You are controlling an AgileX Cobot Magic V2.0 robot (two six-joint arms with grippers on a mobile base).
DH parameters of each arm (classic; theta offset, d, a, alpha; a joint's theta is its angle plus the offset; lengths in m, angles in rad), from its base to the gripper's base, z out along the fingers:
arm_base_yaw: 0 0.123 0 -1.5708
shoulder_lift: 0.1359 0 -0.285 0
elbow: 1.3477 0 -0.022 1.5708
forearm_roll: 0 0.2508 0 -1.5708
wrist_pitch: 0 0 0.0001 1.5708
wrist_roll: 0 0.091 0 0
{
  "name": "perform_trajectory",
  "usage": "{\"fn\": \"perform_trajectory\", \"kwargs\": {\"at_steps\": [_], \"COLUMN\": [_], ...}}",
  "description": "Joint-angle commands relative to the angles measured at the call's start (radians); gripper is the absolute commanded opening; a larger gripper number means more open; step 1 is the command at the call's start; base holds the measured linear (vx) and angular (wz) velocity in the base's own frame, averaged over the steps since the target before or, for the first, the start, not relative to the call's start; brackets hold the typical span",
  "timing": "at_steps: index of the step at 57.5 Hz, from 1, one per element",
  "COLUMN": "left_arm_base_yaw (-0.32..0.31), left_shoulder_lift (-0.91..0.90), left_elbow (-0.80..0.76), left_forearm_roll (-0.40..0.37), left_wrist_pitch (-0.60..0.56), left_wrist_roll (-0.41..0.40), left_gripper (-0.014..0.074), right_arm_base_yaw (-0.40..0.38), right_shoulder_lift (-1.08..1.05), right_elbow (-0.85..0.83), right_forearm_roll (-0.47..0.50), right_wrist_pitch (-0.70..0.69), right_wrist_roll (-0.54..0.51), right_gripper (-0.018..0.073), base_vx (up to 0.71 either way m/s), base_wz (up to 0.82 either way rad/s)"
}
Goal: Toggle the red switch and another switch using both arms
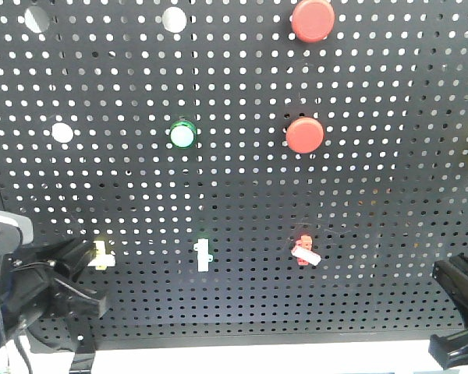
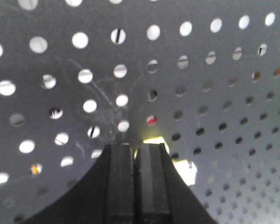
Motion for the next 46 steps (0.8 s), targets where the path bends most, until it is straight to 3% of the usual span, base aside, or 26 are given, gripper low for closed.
{"fn": "perform_trajectory", "kwargs": {"at_steps": [1,12,29,39,46], "left_arm_base_yaw": [-0.007,-0.007,-0.01,-0.01,-0.01], "left_shoulder_lift": [-0.034,-0.069,-0.186,-0.267,-0.299], "left_elbow": [-0.018,-0.018,-0.018,-0.018,-0.018], "left_forearm_roll": [-0.006,-0.006,-0.006,-0.006,-0.006], "left_wrist_pitch": [0.098,0.163,0.157,0.153,0.153], "left_wrist_roll": [0.001,0.001,0.002,0.002,0.002], "left_gripper": [0.0003,0.0003,0.0003,0.0003,0.0003], "right_arm_base_yaw": [-0.005,-0.005,-0.003,-0.003,-0.003], "right_shoulder_lift": [-0.01,-0.01,-0.01,-0.01,-0.01], "right_elbow": [-0.034,-0.034,-0.034,-0.034,-0.034], "right_forearm_roll": [0.014,0.014,0.011,-0.153,-0.176], "right_wrist_pitch": [-0.058,-0.055,-0.109,-0.211,-0.225], "right_wrist_roll": [-0.001,-0.001,0.017,0.115,0.256], "right_gripper": [-0.0006,-0.0006,-0.0006,-0.0006,-0.0006], "base_vx": [0.0,0.0,0.0,0.0,0.0], "base_wz": [0.0,0.0,0.0,0.0,0.0]}}
